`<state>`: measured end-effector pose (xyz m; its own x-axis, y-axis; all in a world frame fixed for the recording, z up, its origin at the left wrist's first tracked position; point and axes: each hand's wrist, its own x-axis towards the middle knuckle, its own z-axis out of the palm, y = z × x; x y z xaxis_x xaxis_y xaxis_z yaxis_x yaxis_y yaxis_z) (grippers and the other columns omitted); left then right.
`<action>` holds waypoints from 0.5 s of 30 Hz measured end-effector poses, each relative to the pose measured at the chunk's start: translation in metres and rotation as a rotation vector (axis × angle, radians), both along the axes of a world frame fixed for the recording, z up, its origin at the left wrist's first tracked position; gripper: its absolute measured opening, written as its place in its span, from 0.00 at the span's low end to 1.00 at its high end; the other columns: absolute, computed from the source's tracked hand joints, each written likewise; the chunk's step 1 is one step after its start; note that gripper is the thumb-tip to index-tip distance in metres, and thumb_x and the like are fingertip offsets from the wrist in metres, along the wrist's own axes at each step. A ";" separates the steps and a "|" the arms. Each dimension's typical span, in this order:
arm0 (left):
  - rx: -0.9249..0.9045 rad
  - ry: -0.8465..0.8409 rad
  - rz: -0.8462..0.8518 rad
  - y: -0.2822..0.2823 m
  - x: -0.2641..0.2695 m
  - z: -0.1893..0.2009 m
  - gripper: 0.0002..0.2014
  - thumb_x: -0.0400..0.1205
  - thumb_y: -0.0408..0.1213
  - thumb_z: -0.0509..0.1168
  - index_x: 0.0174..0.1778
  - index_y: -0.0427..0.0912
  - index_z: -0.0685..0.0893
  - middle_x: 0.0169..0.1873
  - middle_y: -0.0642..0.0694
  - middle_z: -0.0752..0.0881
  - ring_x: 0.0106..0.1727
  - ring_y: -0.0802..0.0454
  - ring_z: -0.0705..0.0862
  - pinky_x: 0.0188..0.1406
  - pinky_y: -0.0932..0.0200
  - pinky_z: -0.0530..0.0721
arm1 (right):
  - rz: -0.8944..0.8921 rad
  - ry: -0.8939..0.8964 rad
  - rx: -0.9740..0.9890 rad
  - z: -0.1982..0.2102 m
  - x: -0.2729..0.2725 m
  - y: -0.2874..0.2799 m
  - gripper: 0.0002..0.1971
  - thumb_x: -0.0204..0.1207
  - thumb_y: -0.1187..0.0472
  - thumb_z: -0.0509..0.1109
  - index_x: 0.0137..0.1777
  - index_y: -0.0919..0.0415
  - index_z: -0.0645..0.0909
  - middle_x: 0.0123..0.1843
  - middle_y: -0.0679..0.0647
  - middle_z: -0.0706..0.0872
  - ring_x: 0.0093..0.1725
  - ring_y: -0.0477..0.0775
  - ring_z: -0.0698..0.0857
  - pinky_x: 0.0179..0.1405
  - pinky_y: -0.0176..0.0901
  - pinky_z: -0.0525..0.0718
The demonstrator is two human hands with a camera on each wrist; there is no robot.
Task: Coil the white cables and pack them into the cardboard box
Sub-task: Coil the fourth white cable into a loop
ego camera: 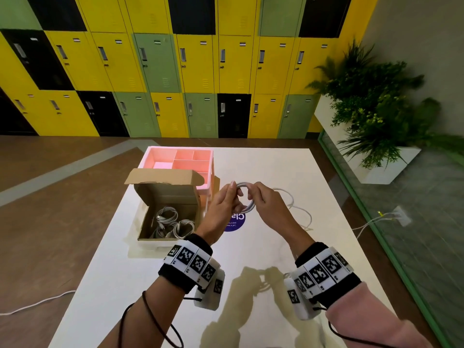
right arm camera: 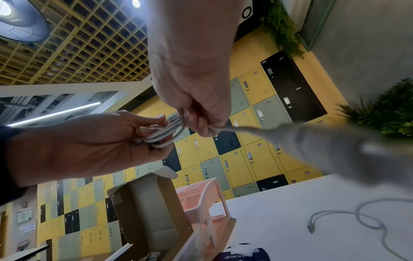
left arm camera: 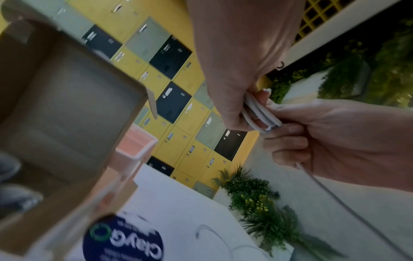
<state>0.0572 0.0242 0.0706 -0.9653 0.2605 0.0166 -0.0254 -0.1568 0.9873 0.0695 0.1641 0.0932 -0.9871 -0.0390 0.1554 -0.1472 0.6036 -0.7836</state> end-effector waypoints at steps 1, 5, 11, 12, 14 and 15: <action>-0.042 0.028 0.005 -0.002 -0.002 0.000 0.18 0.89 0.45 0.49 0.45 0.36 0.76 0.23 0.51 0.71 0.25 0.60 0.72 0.33 0.65 0.77 | 0.019 -0.024 -0.038 0.000 0.001 0.000 0.15 0.87 0.53 0.53 0.46 0.61 0.75 0.31 0.41 0.75 0.26 0.35 0.77 0.26 0.21 0.71; -0.103 0.067 0.016 -0.013 -0.008 0.000 0.17 0.89 0.45 0.49 0.43 0.37 0.75 0.22 0.56 0.71 0.24 0.62 0.70 0.27 0.70 0.74 | 0.086 -0.137 -0.117 -0.007 -0.004 0.009 0.16 0.88 0.52 0.52 0.54 0.61 0.78 0.31 0.45 0.77 0.31 0.41 0.76 0.32 0.29 0.73; -0.188 0.163 0.008 -0.026 -0.015 0.005 0.16 0.90 0.42 0.48 0.44 0.36 0.73 0.28 0.46 0.68 0.25 0.59 0.68 0.26 0.70 0.72 | 0.223 -0.220 0.072 -0.010 -0.007 0.030 0.13 0.86 0.63 0.57 0.50 0.61 0.84 0.38 0.48 0.84 0.40 0.48 0.81 0.42 0.37 0.79; -0.202 0.171 -0.001 -0.026 -0.016 0.006 0.16 0.89 0.42 0.48 0.44 0.36 0.73 0.29 0.45 0.68 0.26 0.59 0.68 0.26 0.70 0.72 | 0.231 -0.227 0.130 -0.010 -0.008 0.032 0.13 0.85 0.62 0.58 0.50 0.62 0.85 0.39 0.48 0.84 0.41 0.47 0.81 0.43 0.39 0.79; -0.230 0.172 -0.029 -0.025 -0.015 0.007 0.16 0.89 0.43 0.48 0.44 0.36 0.74 0.31 0.44 0.69 0.27 0.59 0.69 0.27 0.70 0.73 | 0.218 -0.237 0.179 -0.007 -0.010 0.034 0.13 0.85 0.62 0.59 0.48 0.62 0.86 0.38 0.48 0.84 0.37 0.45 0.80 0.39 0.33 0.78; -0.238 0.161 -0.047 -0.024 -0.014 0.007 0.16 0.89 0.43 0.48 0.43 0.37 0.74 0.30 0.46 0.70 0.27 0.59 0.69 0.28 0.69 0.73 | 0.187 -0.223 0.158 -0.006 -0.011 0.034 0.13 0.84 0.63 0.60 0.47 0.63 0.86 0.36 0.49 0.83 0.34 0.43 0.80 0.35 0.29 0.78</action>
<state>0.0431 0.0000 0.0775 -0.9420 0.3199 0.1013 0.1325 0.0773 0.9882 0.0585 0.1984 0.0871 -0.9695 -0.2293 -0.0861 -0.1024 0.6988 -0.7079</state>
